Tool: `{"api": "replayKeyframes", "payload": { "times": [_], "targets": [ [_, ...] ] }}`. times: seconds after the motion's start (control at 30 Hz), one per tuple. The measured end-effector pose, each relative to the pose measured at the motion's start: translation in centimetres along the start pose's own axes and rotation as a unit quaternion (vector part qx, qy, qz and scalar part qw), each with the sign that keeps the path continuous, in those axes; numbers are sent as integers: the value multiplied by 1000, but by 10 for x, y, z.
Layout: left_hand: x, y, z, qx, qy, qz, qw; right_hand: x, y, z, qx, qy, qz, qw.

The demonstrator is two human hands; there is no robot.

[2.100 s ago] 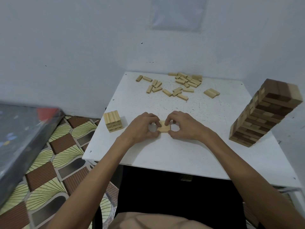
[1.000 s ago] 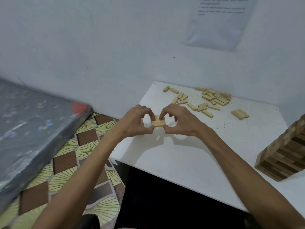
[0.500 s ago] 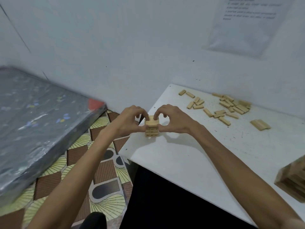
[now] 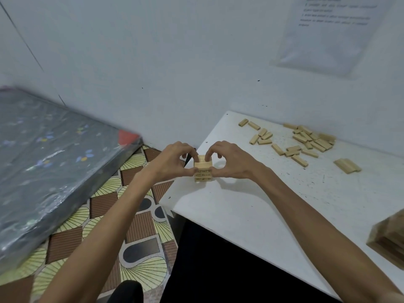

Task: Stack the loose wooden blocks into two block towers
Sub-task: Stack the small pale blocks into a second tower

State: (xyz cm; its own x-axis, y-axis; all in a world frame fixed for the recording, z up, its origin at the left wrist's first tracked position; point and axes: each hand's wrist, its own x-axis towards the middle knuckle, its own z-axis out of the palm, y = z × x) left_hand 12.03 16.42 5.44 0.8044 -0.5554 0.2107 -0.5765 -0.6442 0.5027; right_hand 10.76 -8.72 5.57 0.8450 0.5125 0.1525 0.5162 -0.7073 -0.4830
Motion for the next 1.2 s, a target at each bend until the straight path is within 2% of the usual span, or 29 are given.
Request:
{"api": "replayKeyframes", "payload": {
  "times": [0.4, 0.9, 1.2],
  "targets": [
    [1, -5, 3, -12, -4, -3, 1000, 0, 1, 1, -2, -7, 8, 1000],
    [1, -2, 7, -121, -3, -90, 989, -1, 3, 5, 27, -6, 26, 999],
    [-2, -8, 11, -123, -1, -76, 990, -3, 2, 5, 44, -5, 38, 998]
  ]
}}
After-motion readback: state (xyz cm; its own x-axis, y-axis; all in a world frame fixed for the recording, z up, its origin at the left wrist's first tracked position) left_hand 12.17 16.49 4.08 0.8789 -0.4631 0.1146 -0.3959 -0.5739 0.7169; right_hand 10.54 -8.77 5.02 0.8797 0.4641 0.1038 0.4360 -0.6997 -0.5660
